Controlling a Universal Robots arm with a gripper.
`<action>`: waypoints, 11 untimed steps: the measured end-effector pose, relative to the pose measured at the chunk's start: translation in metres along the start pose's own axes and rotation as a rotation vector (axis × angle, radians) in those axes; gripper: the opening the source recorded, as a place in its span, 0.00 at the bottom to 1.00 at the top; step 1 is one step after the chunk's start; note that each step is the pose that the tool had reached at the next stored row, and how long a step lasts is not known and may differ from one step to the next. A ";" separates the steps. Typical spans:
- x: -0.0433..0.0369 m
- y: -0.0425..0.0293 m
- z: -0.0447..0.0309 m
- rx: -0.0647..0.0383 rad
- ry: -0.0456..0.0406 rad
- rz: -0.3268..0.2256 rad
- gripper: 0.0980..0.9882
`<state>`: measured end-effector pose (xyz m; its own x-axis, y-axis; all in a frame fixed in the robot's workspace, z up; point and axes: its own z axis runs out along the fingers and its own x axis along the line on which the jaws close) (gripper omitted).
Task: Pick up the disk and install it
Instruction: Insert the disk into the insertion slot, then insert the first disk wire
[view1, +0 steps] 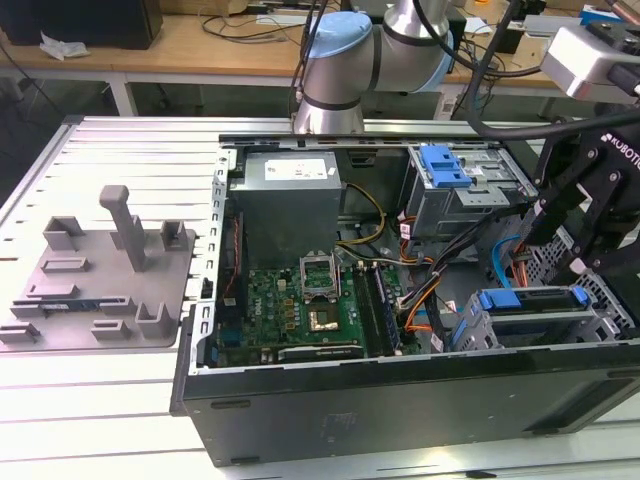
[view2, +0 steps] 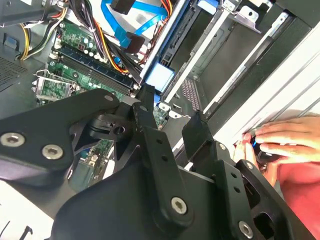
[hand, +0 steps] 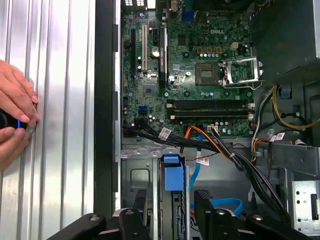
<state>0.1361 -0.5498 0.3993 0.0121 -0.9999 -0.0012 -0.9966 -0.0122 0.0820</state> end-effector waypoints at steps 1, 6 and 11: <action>0.0000 0.0000 0.0000 0.000 0.0000 0.000 0.45; 0.0000 0.0000 0.0000 0.000 0.0001 0.000 0.45; 0.0000 0.0000 0.0000 0.000 0.0000 0.000 0.45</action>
<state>0.1361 -0.5498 0.3993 0.0123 -0.9999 -0.0013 -0.9966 -0.0124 0.0820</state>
